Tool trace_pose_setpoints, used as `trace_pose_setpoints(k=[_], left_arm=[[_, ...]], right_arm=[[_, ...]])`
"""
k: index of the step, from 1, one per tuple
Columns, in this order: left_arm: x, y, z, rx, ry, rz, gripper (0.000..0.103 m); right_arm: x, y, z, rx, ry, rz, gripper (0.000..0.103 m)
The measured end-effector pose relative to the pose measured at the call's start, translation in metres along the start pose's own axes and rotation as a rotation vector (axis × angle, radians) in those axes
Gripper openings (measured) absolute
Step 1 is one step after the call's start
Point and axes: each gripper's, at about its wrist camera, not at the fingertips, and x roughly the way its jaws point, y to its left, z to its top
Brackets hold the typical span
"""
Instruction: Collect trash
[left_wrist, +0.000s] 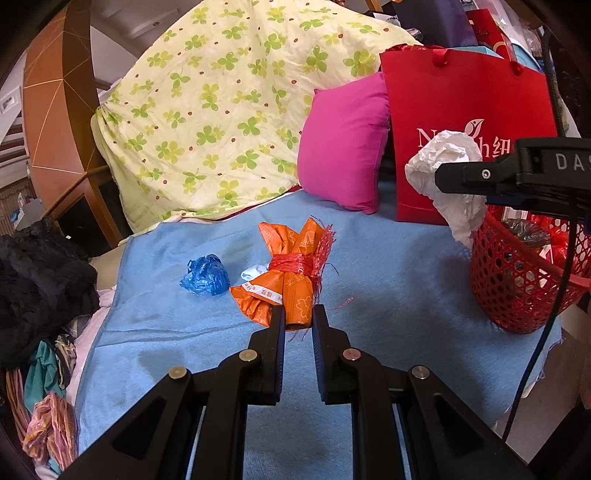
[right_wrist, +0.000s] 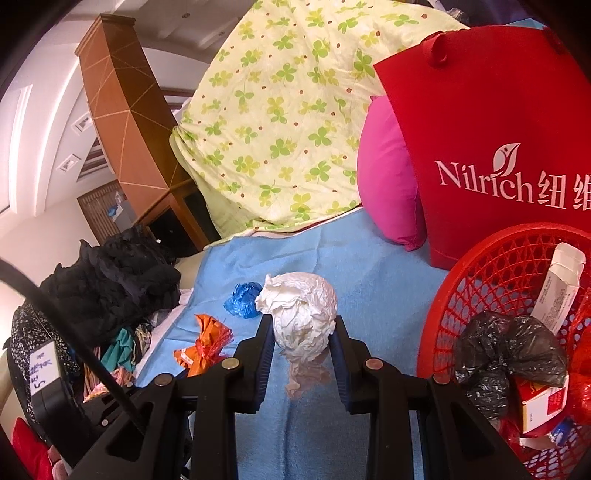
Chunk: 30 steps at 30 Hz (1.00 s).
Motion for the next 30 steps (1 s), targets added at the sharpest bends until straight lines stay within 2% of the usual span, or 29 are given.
trace_pose_setpoints(k=[12, 22, 28, 30], left_arm=[[-0.028, -0.015, 0.015, 0.023, -0.031, 0.025, 0.015], [-0.055, -0.037, 0.030, 0.074, -0.075, 0.032, 0.015], [-0.066, -0.053, 0.039, 0.103, -0.093, 0.015, 0.015], [-0.067, -0.059, 0.043, 0.100, -0.091, -0.018, 0.015]], right_arm=[[-0.030, -0.009, 0.007, 0.013, -0.075, 0.018, 0.032], [-0.071, -0.019, 0.011, 0.034, -0.190, 0.046, 0.032], [-0.094, -0.037, 0.013, 0.066, -0.251, 0.031, 0.032], [-0.104, -0.044, 0.012, 0.083, -0.277, 0.027, 0.032]])
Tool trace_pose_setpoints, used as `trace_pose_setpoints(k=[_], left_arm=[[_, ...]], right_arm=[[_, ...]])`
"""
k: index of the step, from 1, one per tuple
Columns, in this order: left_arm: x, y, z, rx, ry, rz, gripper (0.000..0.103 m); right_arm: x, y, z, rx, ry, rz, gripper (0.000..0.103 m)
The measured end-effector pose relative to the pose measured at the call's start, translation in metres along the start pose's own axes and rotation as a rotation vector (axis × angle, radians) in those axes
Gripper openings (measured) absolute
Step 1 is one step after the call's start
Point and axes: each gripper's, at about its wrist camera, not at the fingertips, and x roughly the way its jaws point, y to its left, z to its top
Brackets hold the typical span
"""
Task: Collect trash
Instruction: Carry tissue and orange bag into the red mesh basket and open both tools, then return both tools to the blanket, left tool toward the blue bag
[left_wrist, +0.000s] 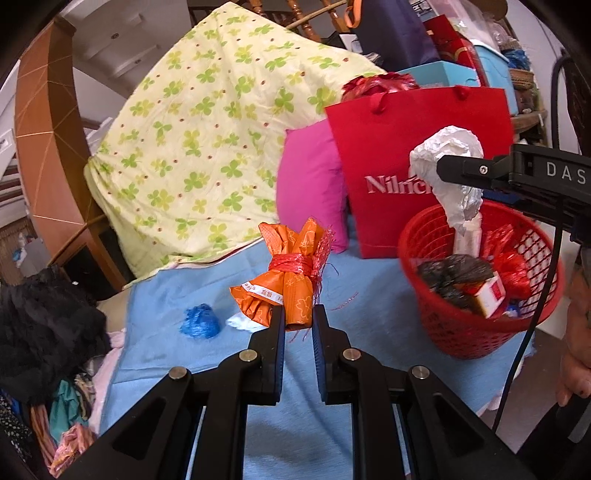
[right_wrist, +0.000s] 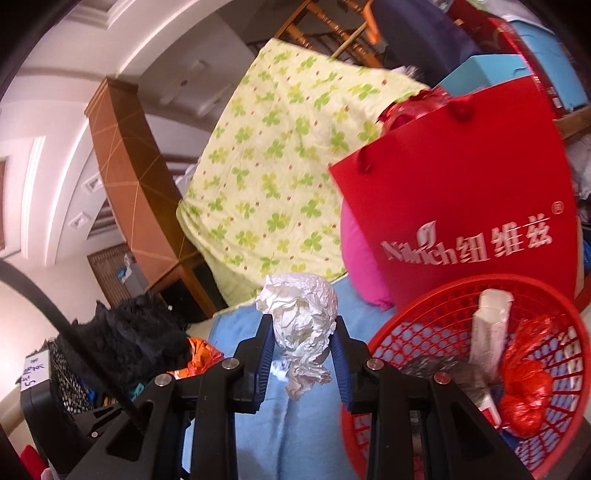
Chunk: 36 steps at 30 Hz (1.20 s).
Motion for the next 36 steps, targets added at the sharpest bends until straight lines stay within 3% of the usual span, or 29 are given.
trace_pose_setpoints(k=[11, 19, 21, 22, 23, 24, 31, 36], left_arm=[[0.011, -0.040, 0.029, -0.056, 0.026, -0.348, 0.015], [0.037, -0.087, 0.050, -0.058, 0.052, -0.534, 0.017], [0.045, -0.096, 0.053, -0.065, 0.072, -0.574, 0.033], [0.047, -0.100, 0.054, -0.068, 0.074, -0.585, 0.050], [0.048, -0.102, 0.054, -0.069, 0.067, -0.583, 0.059], [0.047, -0.103, 0.053, -0.068, 0.056, -0.576, 0.060], [0.053, -0.066, 0.038, -0.125, 0.057, -0.517, 0.060], [0.061, -0.007, 0.003, -0.194, 0.080, -0.381, 0.061]], right_arm=[[-0.045, -0.072, 0.019, 0.130, -0.087, -0.109, 0.033], [-0.049, -0.112, 0.021, 0.200, -0.028, -0.230, 0.034], [-0.048, -0.121, 0.019, 0.225, -0.006, -0.262, 0.040], [-0.048, -0.126, 0.018, 0.248, 0.002, -0.273, 0.058], [-0.048, -0.128, 0.017, 0.267, 0.002, -0.271, 0.067], [-0.049, -0.130, 0.017, 0.281, -0.007, -0.268, 0.070], [-0.054, -0.115, 0.021, 0.241, -0.076, -0.250, 0.070], [-0.048, -0.074, 0.022, 0.128, -0.123, -0.212, 0.070]])
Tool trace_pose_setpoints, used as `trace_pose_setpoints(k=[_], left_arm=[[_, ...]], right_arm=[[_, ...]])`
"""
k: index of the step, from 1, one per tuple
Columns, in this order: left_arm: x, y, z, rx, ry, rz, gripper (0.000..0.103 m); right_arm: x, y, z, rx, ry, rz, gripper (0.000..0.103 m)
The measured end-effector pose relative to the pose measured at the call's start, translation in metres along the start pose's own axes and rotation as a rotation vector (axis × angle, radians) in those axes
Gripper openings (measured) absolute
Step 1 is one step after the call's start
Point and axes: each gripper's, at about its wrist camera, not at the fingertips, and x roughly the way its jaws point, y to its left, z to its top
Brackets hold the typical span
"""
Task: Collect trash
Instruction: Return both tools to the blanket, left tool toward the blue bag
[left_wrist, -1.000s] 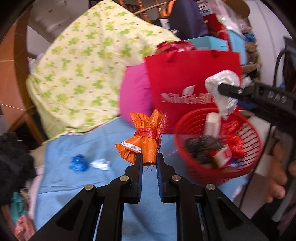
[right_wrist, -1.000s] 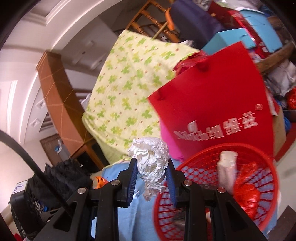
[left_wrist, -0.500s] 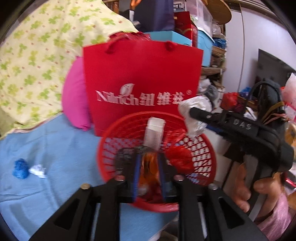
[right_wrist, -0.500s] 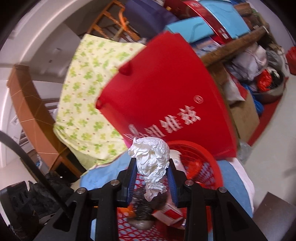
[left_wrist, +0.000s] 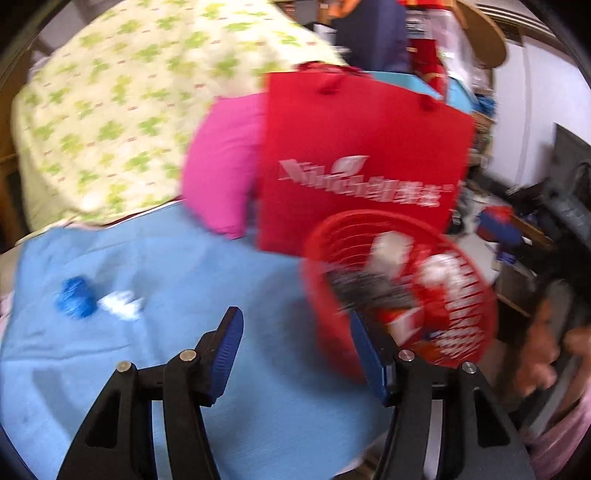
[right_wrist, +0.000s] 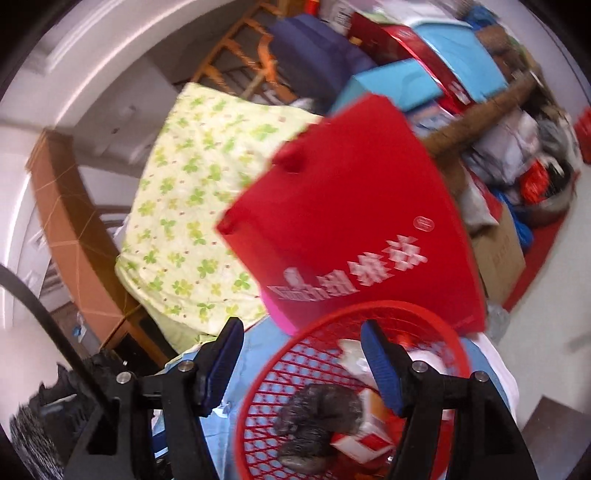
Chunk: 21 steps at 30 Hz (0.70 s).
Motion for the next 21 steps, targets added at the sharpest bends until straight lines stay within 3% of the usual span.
trace_pose_setpoints(k=[5, 9, 14, 21], left_arm=[[-0.017, 0.069, -0.033, -0.091, 0.003, 0.153, 0.062], [-0.028, 0.129, -0.059, -0.204, 0.014, 0.251, 0.062], [-0.039, 0.185, -0.083, -0.309, 0.015, 0.358, 0.062], [-0.026, 0.236, -0.086, -0.411, 0.043, 0.391, 0.062]], right_arm=[[0.006, 0.061, -0.019, -0.153, -0.024, 0.105, 0.070], [0.021, 0.111, -0.046, -0.257, 0.020, 0.200, 0.070], [0.064, 0.157, -0.086, -0.292, 0.185, 0.248, 0.070], [0.150, 0.187, -0.144, -0.313, 0.433, 0.208, 0.070]])
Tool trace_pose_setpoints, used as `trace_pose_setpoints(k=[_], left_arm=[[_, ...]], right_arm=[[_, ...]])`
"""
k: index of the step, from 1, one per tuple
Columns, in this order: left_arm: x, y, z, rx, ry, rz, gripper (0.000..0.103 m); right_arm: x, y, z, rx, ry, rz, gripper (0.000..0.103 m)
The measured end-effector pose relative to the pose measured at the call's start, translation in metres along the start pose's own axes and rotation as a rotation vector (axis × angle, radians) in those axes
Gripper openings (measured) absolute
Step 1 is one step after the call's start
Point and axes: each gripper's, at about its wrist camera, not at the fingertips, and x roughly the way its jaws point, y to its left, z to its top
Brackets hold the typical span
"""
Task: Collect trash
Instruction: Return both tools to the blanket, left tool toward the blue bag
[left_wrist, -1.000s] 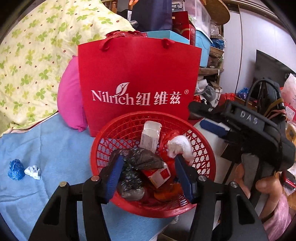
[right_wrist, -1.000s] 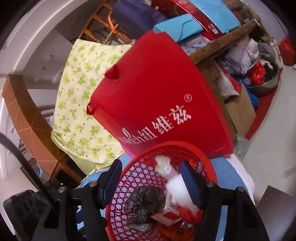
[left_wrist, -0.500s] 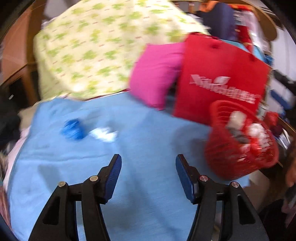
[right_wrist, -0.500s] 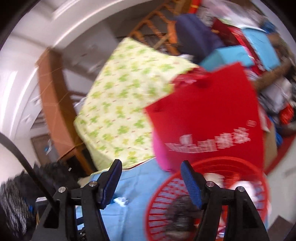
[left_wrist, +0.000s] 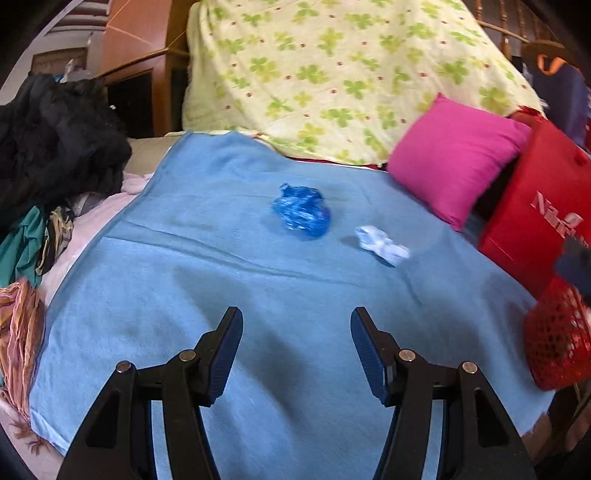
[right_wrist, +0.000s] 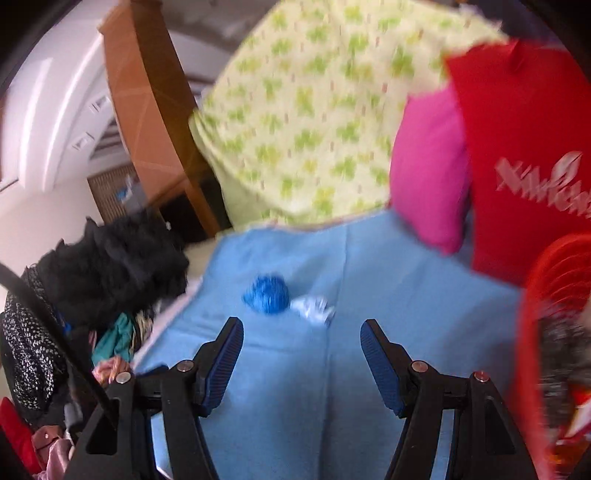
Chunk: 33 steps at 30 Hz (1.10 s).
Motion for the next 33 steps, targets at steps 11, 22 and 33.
trace_pose_setpoints(k=[11, 22, 33], left_arm=[[0.085, 0.025, 0.061, -0.018, -0.004, -0.036, 0.062], [0.164, 0.021, 0.119, -0.070, 0.030, -0.173, 0.064], [0.222, 0.008, 0.119, -0.143, 0.163, -0.173, 0.060]], right_arm=[[0.149, -0.017, 0.017, 0.069, 0.163, 0.026, 0.058], [0.247, -0.037, 0.019, 0.100, 0.289, 0.028, 0.053], [0.257, -0.032, 0.009, 0.036, 0.328, -0.017, 0.030]])
